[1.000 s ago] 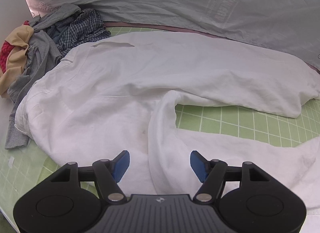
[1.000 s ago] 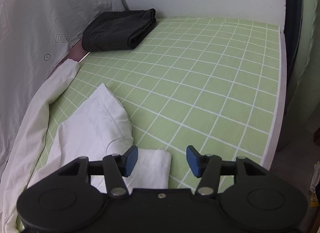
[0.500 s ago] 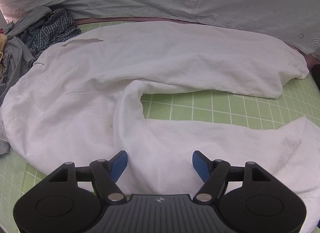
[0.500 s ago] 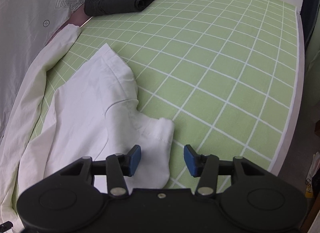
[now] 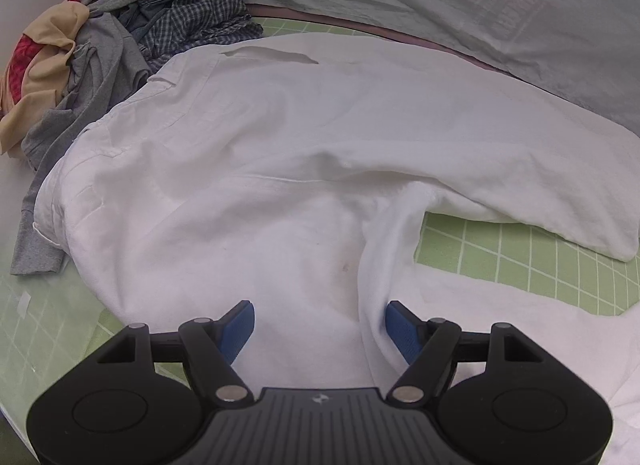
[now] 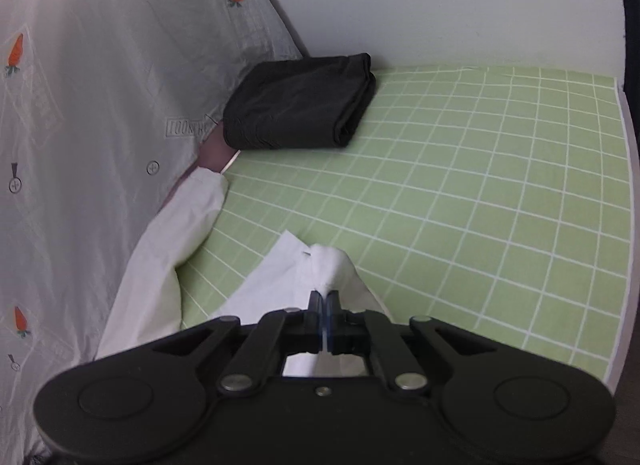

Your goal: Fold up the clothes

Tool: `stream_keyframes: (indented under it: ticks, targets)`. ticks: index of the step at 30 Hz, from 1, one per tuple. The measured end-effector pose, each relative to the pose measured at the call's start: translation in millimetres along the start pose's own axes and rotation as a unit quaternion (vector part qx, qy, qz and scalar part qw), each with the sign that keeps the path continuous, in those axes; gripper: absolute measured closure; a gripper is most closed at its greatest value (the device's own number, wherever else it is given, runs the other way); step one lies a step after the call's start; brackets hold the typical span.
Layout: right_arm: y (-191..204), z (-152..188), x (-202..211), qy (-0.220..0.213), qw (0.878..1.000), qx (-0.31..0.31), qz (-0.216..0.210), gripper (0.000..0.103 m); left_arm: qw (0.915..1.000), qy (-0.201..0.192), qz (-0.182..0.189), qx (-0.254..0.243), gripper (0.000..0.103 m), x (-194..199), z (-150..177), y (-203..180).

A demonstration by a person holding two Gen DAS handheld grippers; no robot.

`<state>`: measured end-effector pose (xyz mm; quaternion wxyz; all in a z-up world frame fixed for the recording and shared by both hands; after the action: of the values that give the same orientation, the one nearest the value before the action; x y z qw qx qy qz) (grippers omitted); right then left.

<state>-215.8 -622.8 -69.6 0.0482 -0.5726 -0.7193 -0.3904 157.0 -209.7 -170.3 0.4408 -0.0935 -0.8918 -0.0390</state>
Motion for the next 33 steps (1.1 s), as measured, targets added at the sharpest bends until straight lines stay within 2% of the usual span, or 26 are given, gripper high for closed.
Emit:
stream_keyframes:
  ticks: [5,7,10,12,13,14,17,21,27,33]
  targets:
    - [85.9,-28.2,-51.5,-0.023,0.997,0.03,-0.074,0.101,0.9995,-0.008,-0.002,0.031,0.029,1.9,-5.9,12.3]
    - [123.2,-31.1,-71.5,-0.032,0.992,0.061,-0.104,0.101,0.9991,-0.013,-0.01,0.038,0.029,4.8,-7.6,16.9]
    - [165.0,-5.7,-113.2,-0.003,0.984,0.123,-0.129,0.1,0.9988,-0.018,-0.027,0.037,0.029,8.7,-9.7,23.5]
    - [174.0,24.9,-139.9,0.056,0.98,0.141,-0.128,0.095,0.9984,-0.02,-0.037,0.038,0.029,9.7,-10.9,28.1]
    - [173.4,35.3,-143.3,0.072,0.98,0.136,-0.127,0.092,0.9982,-0.02,-0.042,0.039,0.029,10.3,-11.2,29.9]
    - [172.4,45.0,-145.7,0.086,0.98,0.131,-0.127,0.084,0.9979,-0.021,-0.046,0.041,0.029,11.1,-11.1,31.2]
    - [159.3,51.8,-130.3,0.079,0.979,0.133,-0.135,0.07,0.9973,-0.022,-0.05,0.049,0.029,11.8,-9.5,32.2]
    - [121.6,47.1,-112.8,0.073,0.98,0.134,-0.128,0.071,0.997,-0.017,-0.054,0.052,0.029,8.8,-2.7,31.1]
    - [51.8,47.8,-105.4,0.085,0.982,0.152,-0.074,0.072,0.9967,-0.003,-0.063,0.052,0.029,1.7,8.7,33.1]
    - [13.6,59.7,-110.7,0.104,0.983,0.145,-0.038,0.07,0.9972,0.002,-0.064,0.038,0.029,-0.2,10.1,29.6]
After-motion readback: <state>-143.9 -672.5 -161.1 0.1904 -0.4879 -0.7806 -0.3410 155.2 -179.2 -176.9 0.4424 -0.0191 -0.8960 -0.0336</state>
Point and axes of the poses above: each gripper's, at about its wrist camera, not at the fingertips, and x roughly against the way its jaws point, y to its left, z to its underside, the point moved 10 cm from there along -x, roughly the way its jaws point, and after that the axes turned 12 degrees about -y, right-handed, at the moved point
